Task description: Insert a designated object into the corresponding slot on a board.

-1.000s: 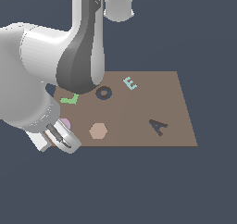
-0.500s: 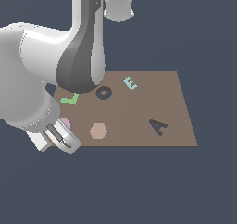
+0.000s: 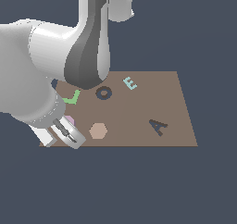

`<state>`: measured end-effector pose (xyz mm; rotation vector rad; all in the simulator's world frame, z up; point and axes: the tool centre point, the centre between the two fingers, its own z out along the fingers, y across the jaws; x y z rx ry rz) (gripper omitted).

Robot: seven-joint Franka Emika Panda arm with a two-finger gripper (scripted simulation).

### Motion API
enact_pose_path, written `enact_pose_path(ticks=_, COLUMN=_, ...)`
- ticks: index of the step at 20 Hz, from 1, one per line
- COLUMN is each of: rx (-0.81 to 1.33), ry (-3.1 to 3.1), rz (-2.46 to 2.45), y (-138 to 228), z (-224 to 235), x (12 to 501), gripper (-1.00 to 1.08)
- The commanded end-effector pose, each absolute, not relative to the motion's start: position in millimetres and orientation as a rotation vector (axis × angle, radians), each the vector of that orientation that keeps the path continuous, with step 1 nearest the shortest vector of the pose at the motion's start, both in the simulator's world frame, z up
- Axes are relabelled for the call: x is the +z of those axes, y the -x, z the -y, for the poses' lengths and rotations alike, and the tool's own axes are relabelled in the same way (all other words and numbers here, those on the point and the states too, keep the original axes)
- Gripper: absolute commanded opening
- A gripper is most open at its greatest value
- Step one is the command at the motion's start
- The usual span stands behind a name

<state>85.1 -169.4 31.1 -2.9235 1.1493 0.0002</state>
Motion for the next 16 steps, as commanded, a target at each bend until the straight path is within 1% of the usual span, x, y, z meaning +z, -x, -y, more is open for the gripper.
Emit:
enact_pose_path(ticks=1, rx=-0.001, ry=2.928, rz=-1.138, y=-80.1, z=163.8, x=31.9, gripper=-1.00)
enact_pose_path(ticks=8, rx=0.000, ry=2.946, rz=-1.089, y=-56.2, z=140.4, x=33.6, gripper=-1.00)
enact_pose_path(ticks=16, rx=0.002, ry=2.977, rz=-1.003, y=-13.3, z=101.5, x=36.6, gripper=-1.00)
